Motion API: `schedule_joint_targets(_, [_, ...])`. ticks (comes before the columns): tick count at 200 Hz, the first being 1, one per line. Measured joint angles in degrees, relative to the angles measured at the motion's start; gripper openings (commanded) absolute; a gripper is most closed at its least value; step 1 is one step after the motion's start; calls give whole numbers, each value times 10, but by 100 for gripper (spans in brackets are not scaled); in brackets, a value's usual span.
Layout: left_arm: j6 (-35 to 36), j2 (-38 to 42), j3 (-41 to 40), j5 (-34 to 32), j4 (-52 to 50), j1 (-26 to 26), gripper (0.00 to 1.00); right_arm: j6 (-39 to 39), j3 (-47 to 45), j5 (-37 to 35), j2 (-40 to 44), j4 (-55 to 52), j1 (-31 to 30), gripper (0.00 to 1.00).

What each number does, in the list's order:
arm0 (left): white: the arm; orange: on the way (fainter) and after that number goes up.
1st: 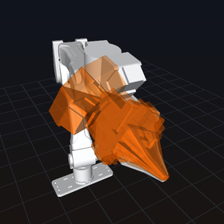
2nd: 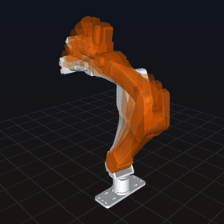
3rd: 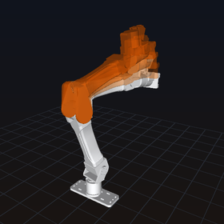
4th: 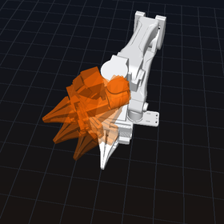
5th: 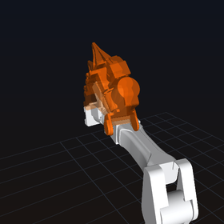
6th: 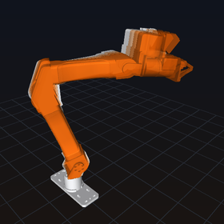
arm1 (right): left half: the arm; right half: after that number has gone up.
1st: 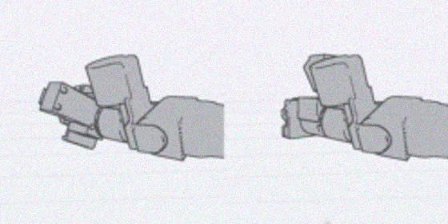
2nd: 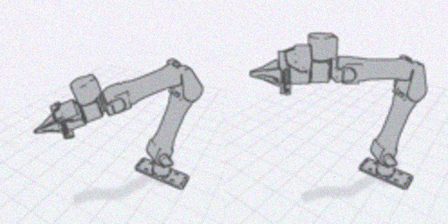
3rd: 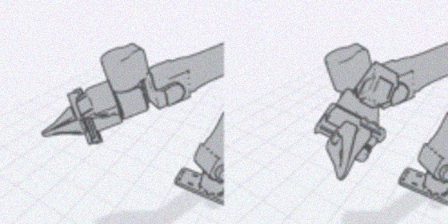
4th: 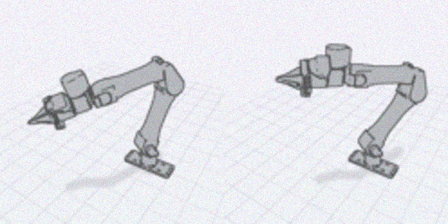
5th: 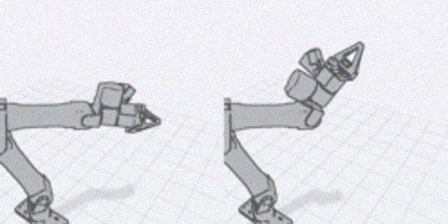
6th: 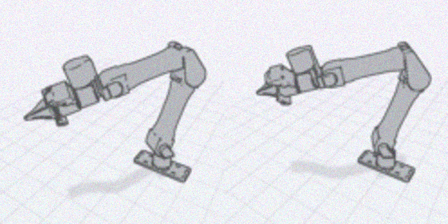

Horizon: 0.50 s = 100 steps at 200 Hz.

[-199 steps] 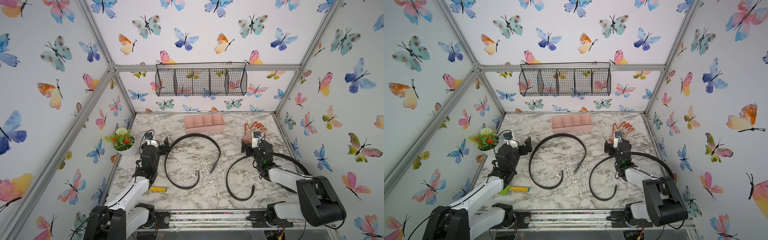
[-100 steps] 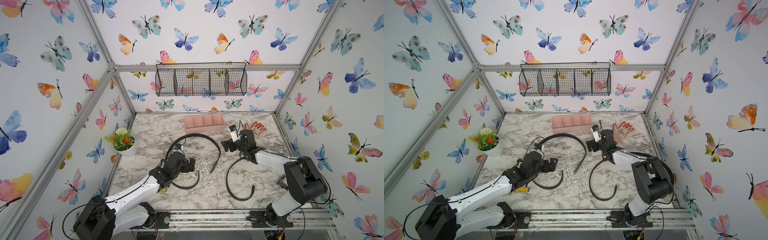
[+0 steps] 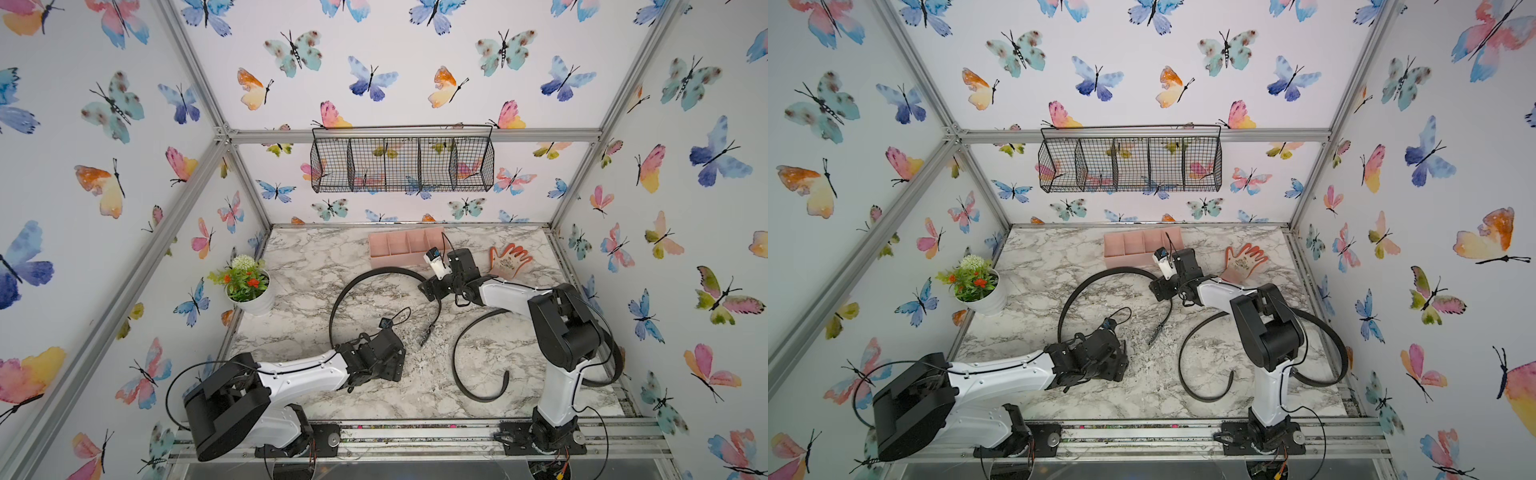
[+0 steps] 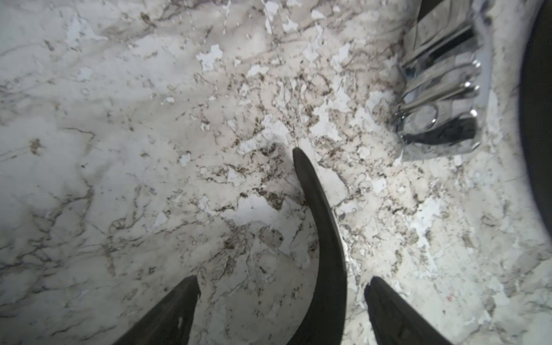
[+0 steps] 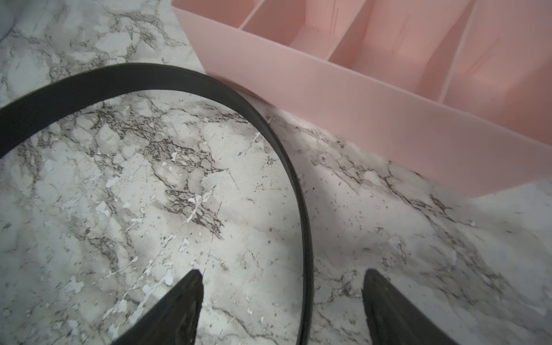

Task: Place the belts into the storage roll
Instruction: Roll the belt at the center of the board.

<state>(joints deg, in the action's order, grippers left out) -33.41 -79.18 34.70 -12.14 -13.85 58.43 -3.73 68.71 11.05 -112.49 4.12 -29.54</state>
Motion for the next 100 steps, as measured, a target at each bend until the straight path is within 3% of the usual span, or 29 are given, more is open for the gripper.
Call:
schedule_joint_targets(7, [1, -9, 7, -4, -5, 4, 77, 0, 8, -6, -11, -7, -1, 76])
schedule_joint_targets(19, [2, -28, 19, -12, -15, 10, 64, 1, 20, -19, -28, -15, -3, 69])
schedule_joint_targets(36, [5, -51, 30, -23, -24, 13, 60, 6, 30, -40, -47, -25, -4, 59])
schedule_joint_targets(64, [-3, -63, 40, -41, -29, 13, 30, 17, 36, -71, -60, -37, -4, 16])
schedule_joint_targets(79, [-7, -68, 45, -52, -33, 13, 26, 27, 34, -75, -57, -36, -4, 12])
schedule_joint_targets(100, [-19, -86, 66, -74, -47, 12, 28, 51, 2, -76, -35, -28, -4, 12])
